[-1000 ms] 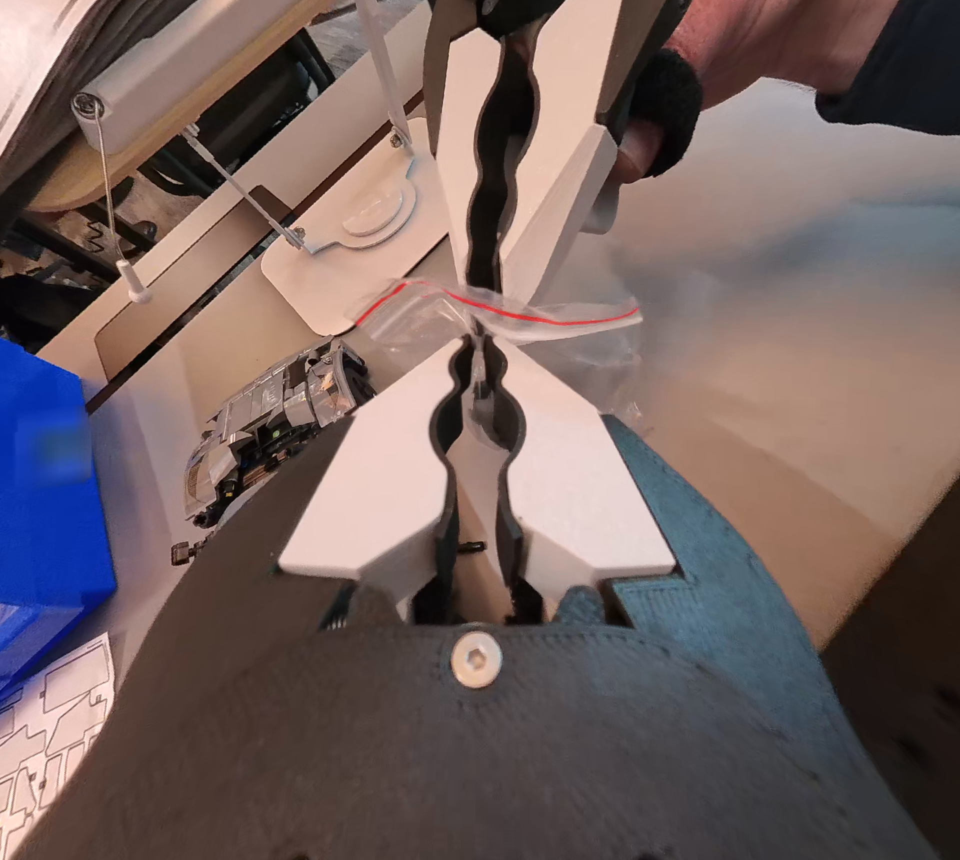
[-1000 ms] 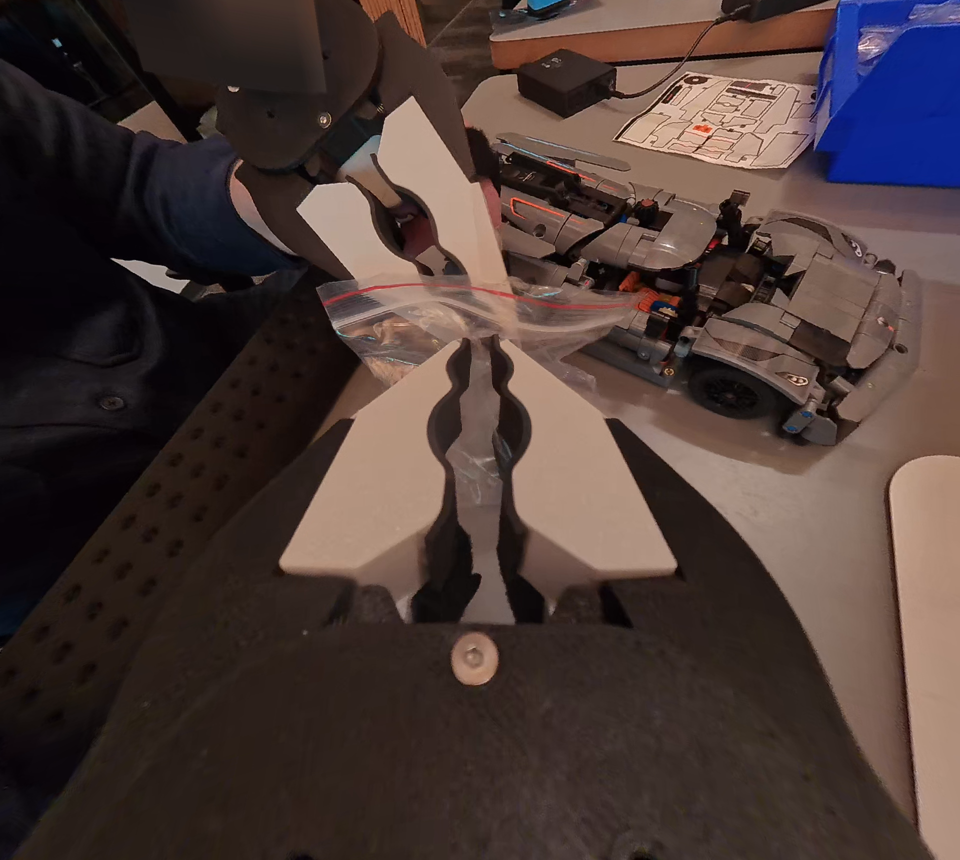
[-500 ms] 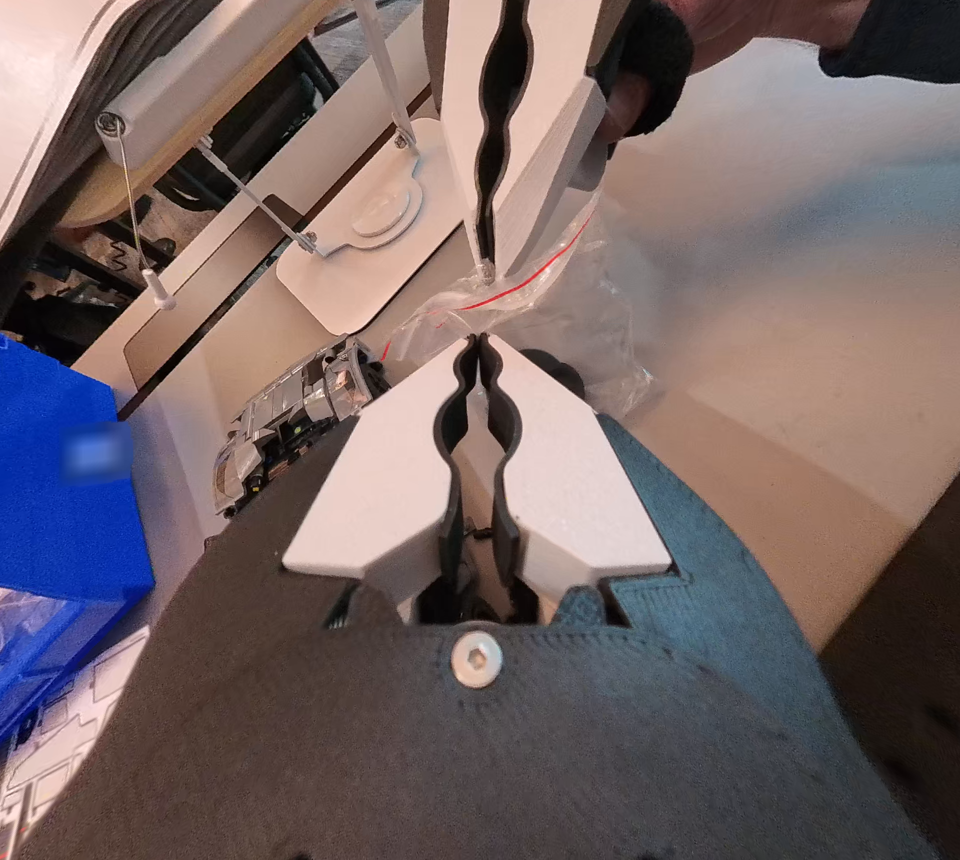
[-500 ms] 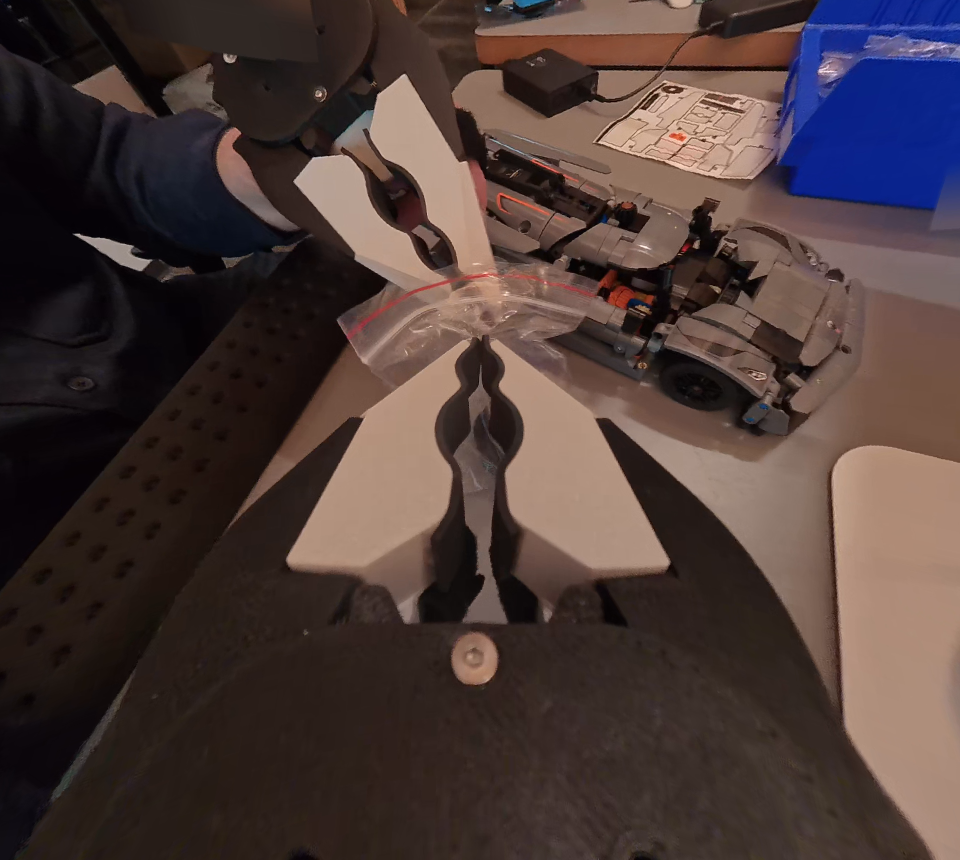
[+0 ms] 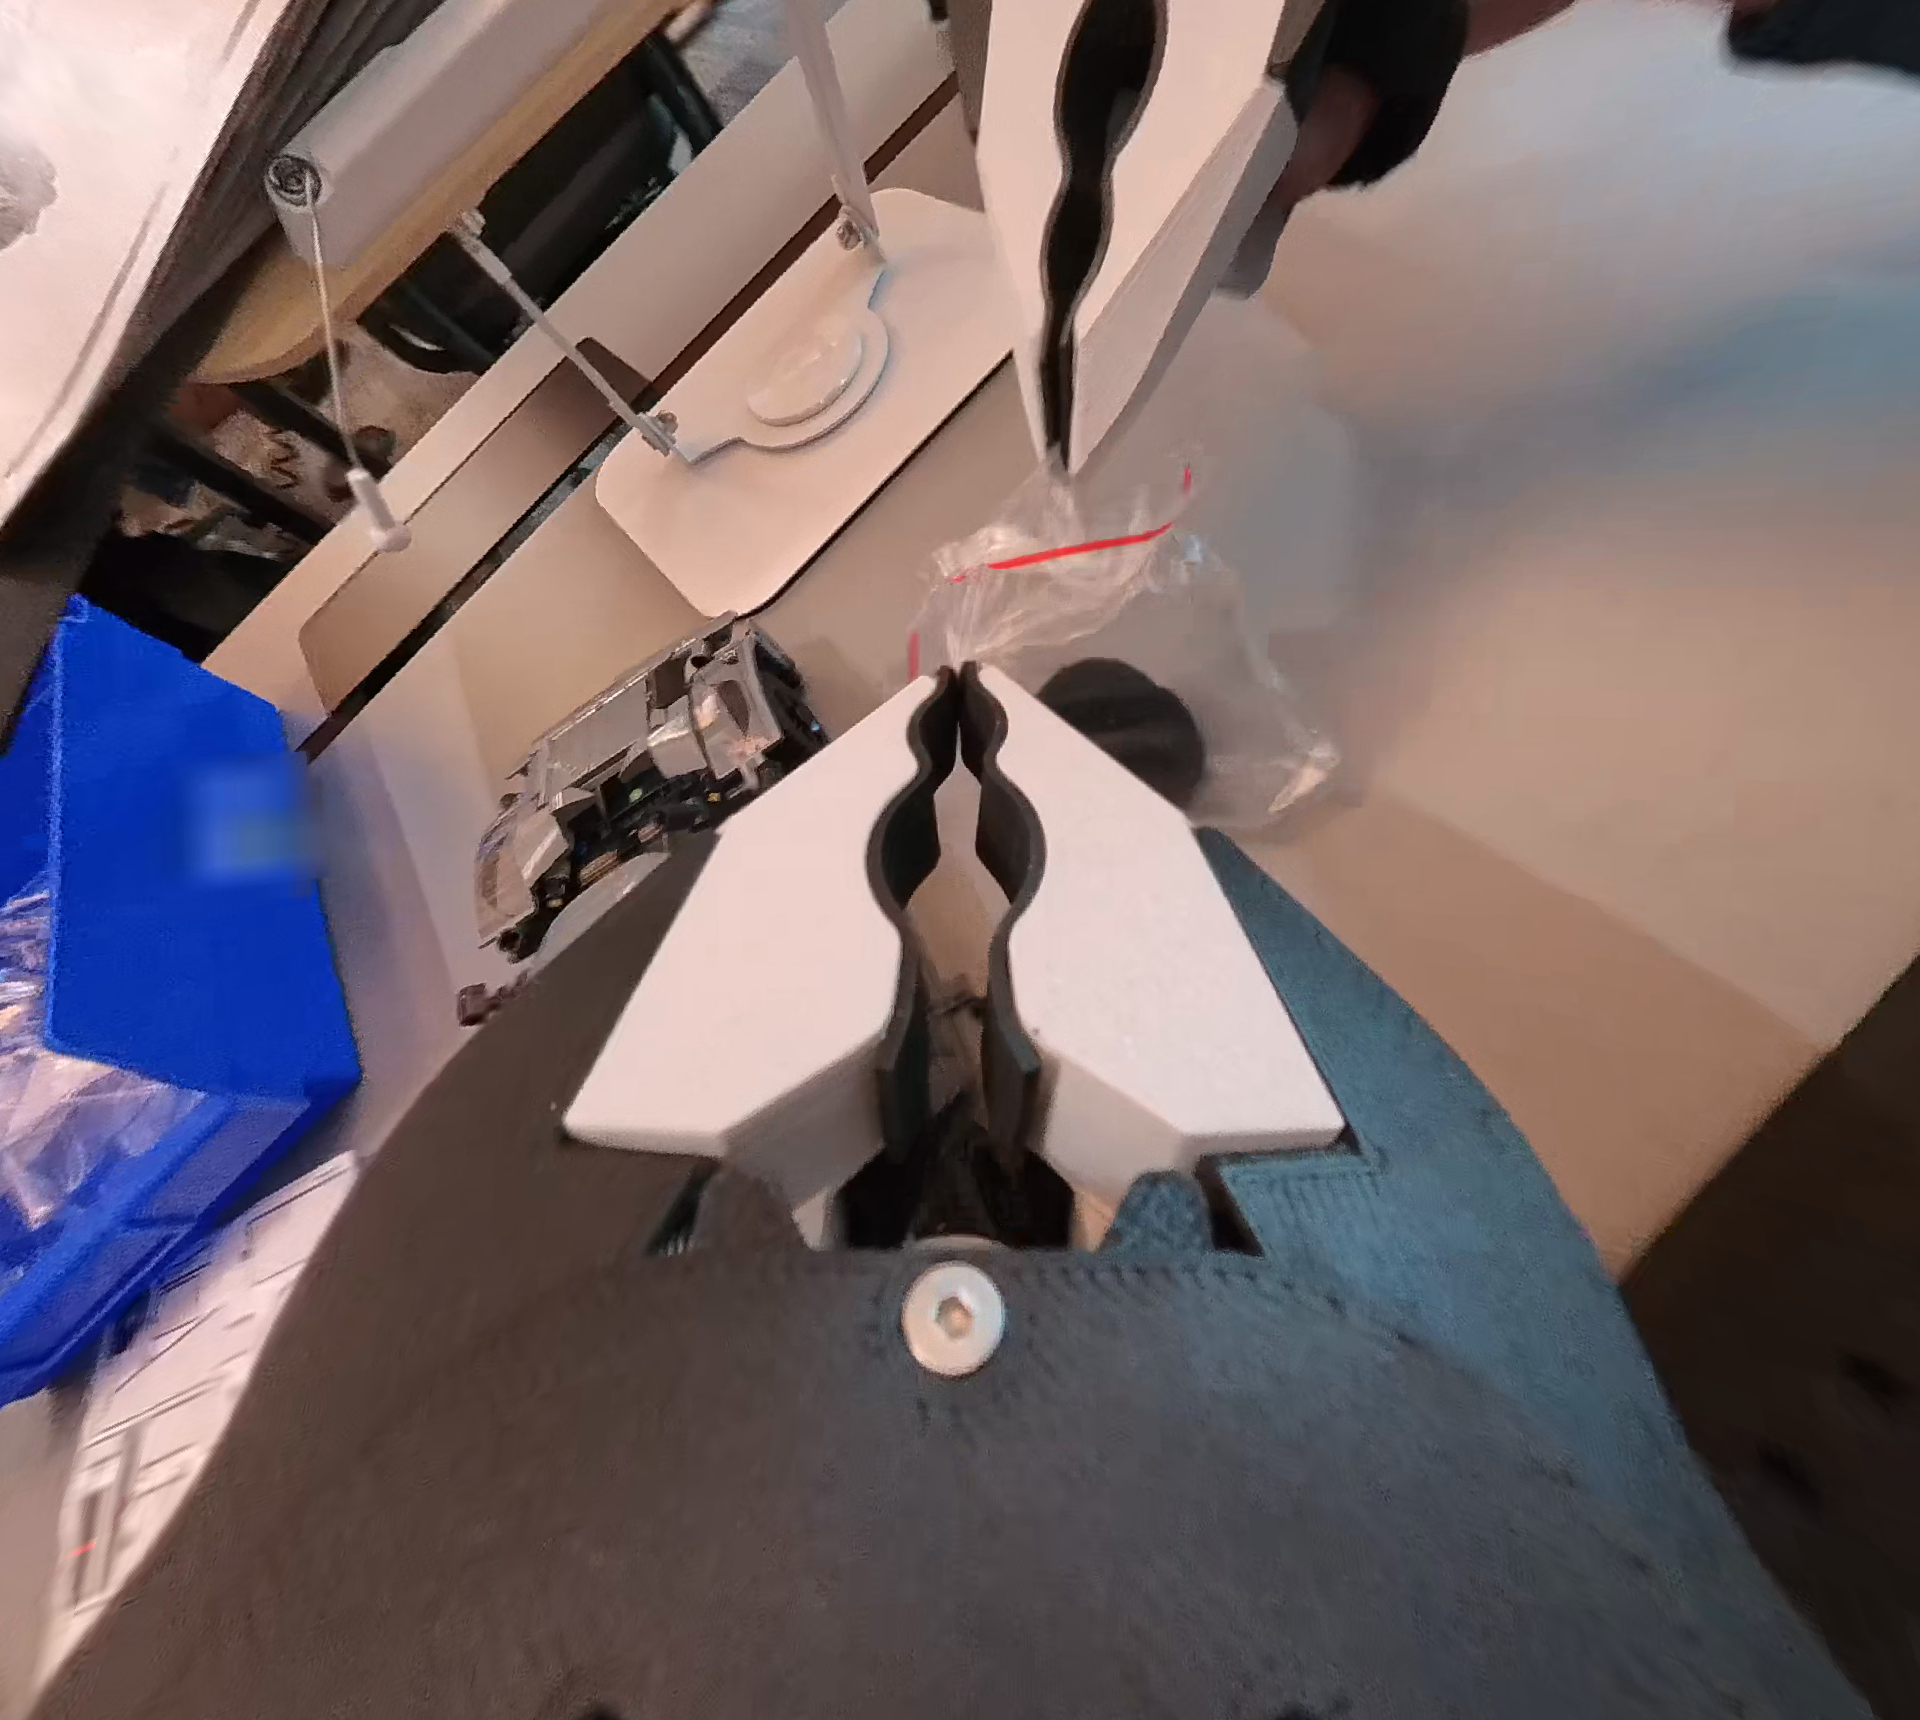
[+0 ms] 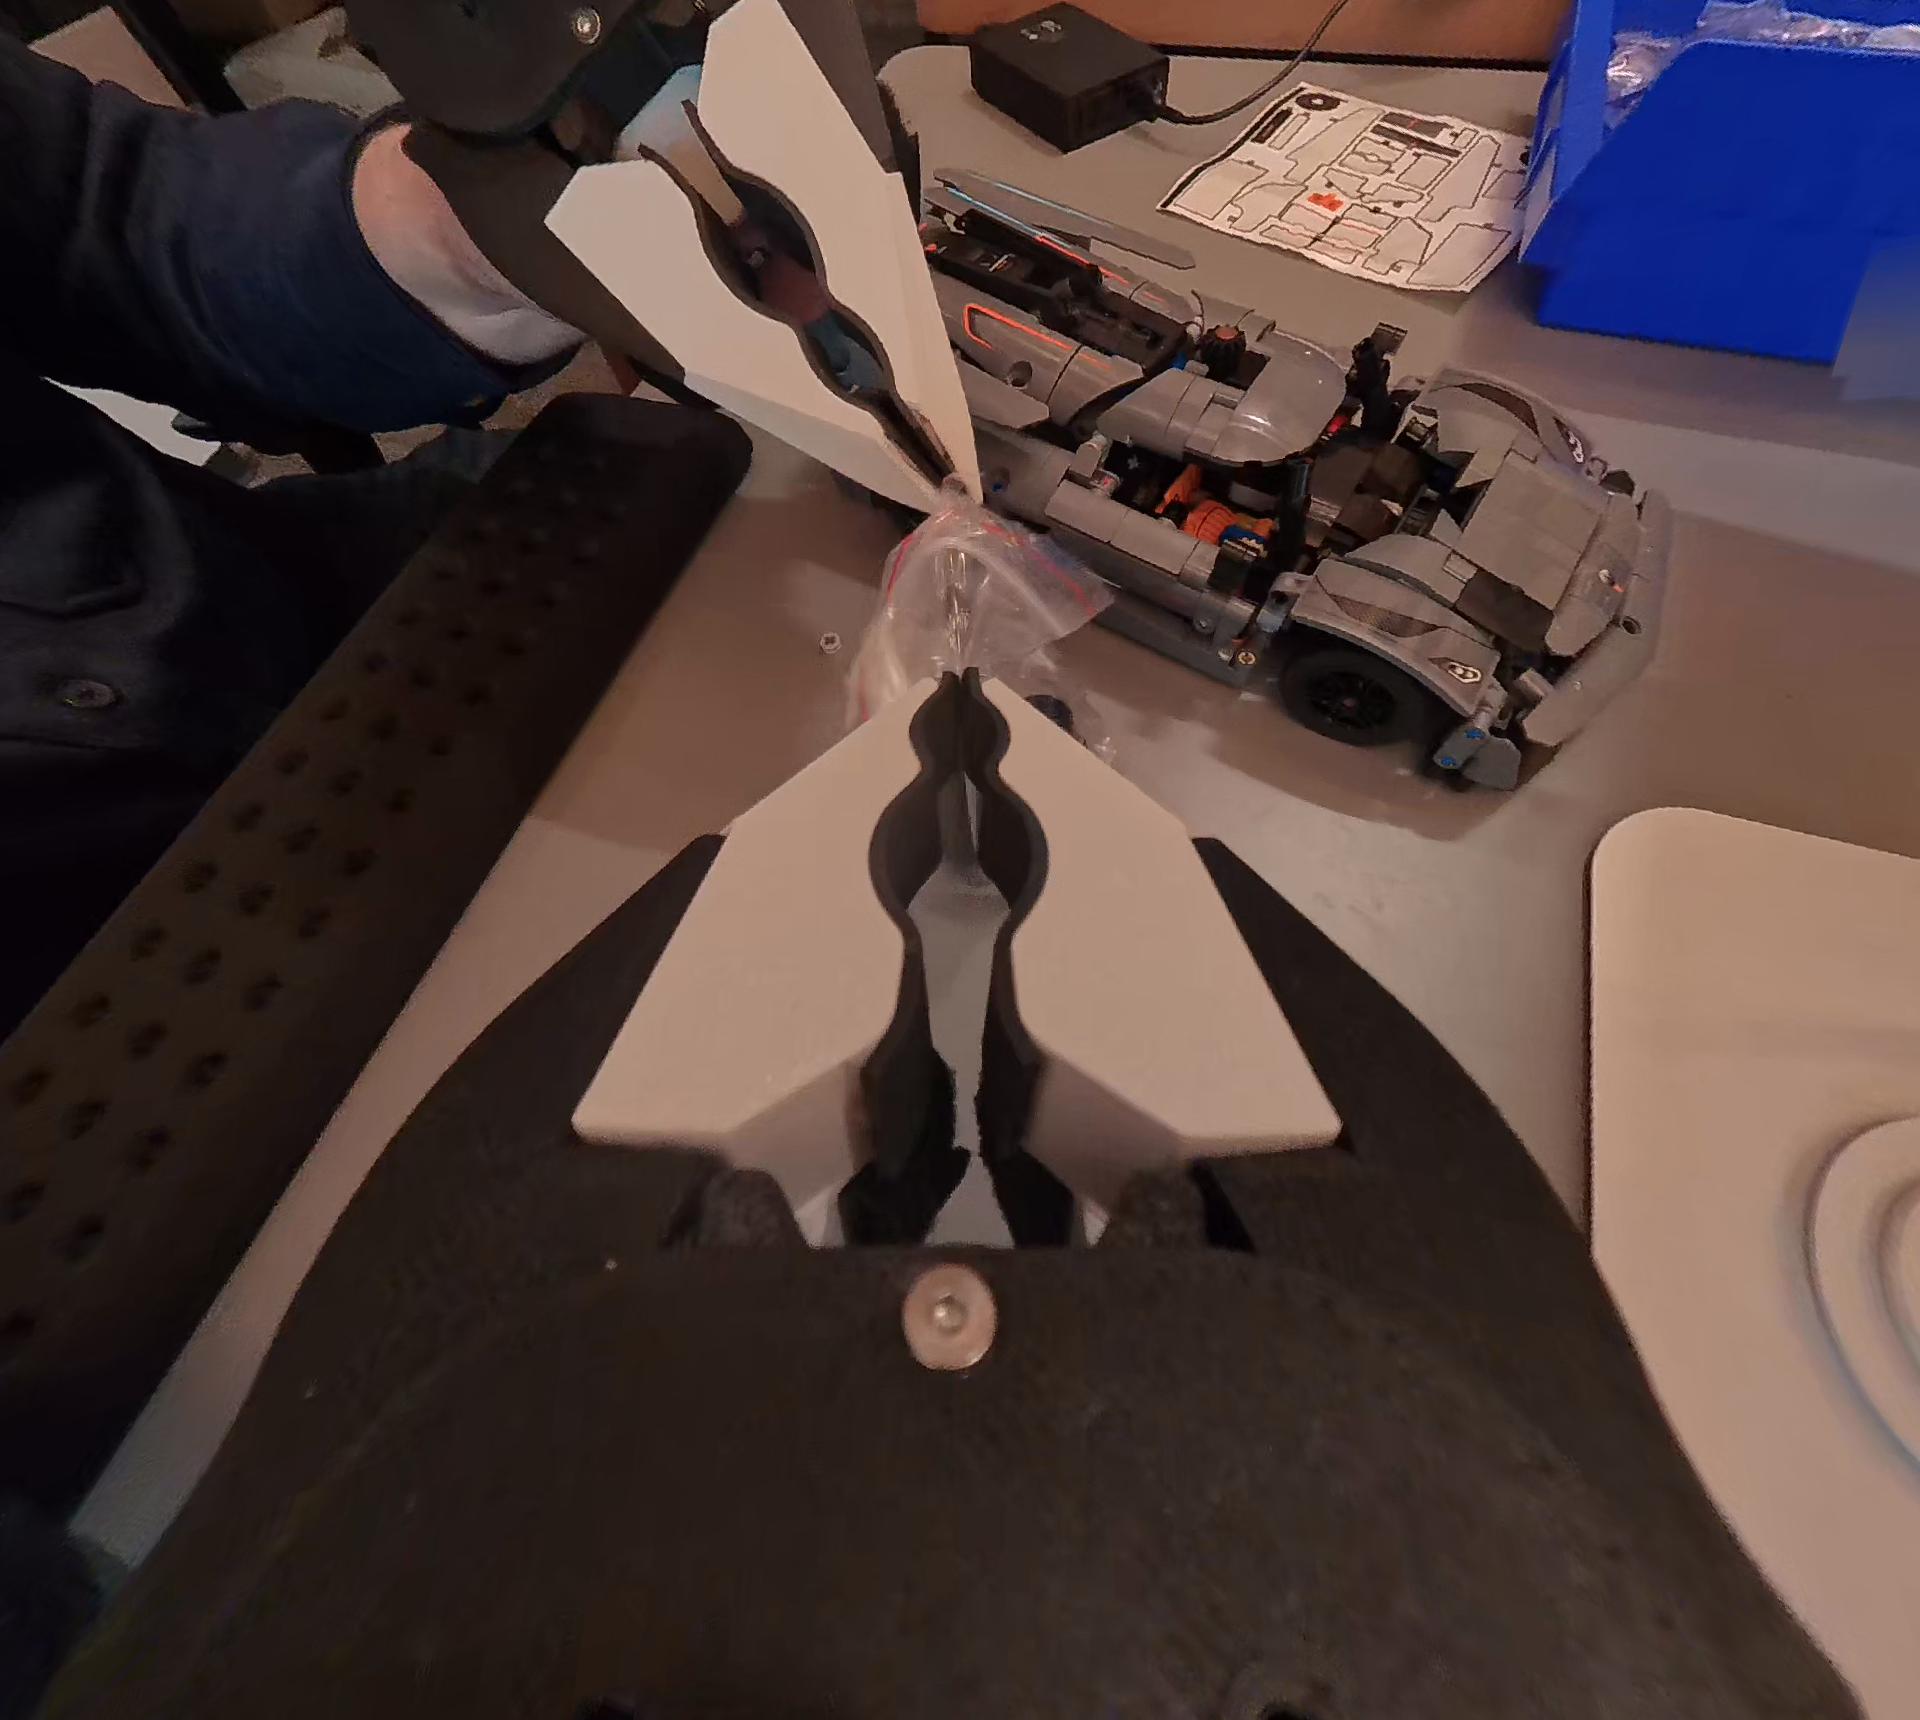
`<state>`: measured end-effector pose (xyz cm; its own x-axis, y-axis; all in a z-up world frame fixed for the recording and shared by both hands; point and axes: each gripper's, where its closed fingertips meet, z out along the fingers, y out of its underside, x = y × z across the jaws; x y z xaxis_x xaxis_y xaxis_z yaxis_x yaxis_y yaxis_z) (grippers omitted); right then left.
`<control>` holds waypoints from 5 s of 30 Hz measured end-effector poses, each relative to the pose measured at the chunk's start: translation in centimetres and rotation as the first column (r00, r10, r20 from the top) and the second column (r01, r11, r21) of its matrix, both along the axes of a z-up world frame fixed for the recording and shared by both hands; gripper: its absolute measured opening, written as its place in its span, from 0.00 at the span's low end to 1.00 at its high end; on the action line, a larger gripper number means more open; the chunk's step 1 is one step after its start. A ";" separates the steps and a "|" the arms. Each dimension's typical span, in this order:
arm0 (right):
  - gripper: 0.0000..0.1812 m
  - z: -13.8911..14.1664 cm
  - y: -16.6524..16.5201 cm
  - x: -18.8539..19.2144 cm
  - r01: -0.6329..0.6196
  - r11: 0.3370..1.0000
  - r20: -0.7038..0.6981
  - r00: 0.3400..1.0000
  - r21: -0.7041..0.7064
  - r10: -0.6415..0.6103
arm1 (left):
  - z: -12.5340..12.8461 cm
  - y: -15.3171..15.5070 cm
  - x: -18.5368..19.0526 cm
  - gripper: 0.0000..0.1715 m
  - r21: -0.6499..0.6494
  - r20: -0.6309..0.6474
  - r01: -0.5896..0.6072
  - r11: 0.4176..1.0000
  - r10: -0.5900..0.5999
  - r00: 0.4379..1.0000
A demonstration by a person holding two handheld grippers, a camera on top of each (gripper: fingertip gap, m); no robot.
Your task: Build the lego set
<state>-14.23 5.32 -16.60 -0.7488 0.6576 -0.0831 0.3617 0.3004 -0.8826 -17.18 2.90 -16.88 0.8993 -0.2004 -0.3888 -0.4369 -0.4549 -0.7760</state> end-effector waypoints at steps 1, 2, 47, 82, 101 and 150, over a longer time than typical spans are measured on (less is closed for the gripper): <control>0.00 -0.1 0.0 0.1 0.001 1.000 0.003 1.000 0.006 -0.001 | -0.3 0.0 -0.1 0.00 -0.011 -0.023 0.000 1.000 0.000 1.000; 0.00 -0.2 0.1 0.2 0.000 1.000 0.006 1.000 0.008 0.000 | -0.5 -0.1 0.0 0.00 -0.014 -0.017 0.006 1.000 -0.006 1.000; 0.10 1.2 -2.2 0.2 -0.062 0.998 -0.007 0.998 -0.007 0.062 | 0.3 0.9 3.0 0.00 -0.010 0.023 0.190 0.982 -0.190 0.982; 0.00 1.1 -2.1 0.9 -0.093 0.995 -0.032 0.995 0.029 0.094 | 1.0 0.5 2.9 0.00 0.011 0.042 0.173 0.985 -0.173 0.984; 0.00 0.9 -2.0 1.4 -0.098 0.994 -0.028 0.995 0.038 0.099 | 0.3 -0.1 1.6 0.00 -0.013 0.044 0.072 0.997 -0.072 0.996; 0.00 0.9 -2.9 1.0 -0.076 0.978 -0.002 0.997 0.193 0.078 | 0.7 0.6 4.0 0.00 -0.044 0.002 0.205 0.978 -0.205 0.979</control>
<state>-13.25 2.41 -15.74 -0.7979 0.6010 0.0470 0.3224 0.4913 -0.8091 -13.20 3.54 -16.15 0.8365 -0.3972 -0.3774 -0.5259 -0.3889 -0.7564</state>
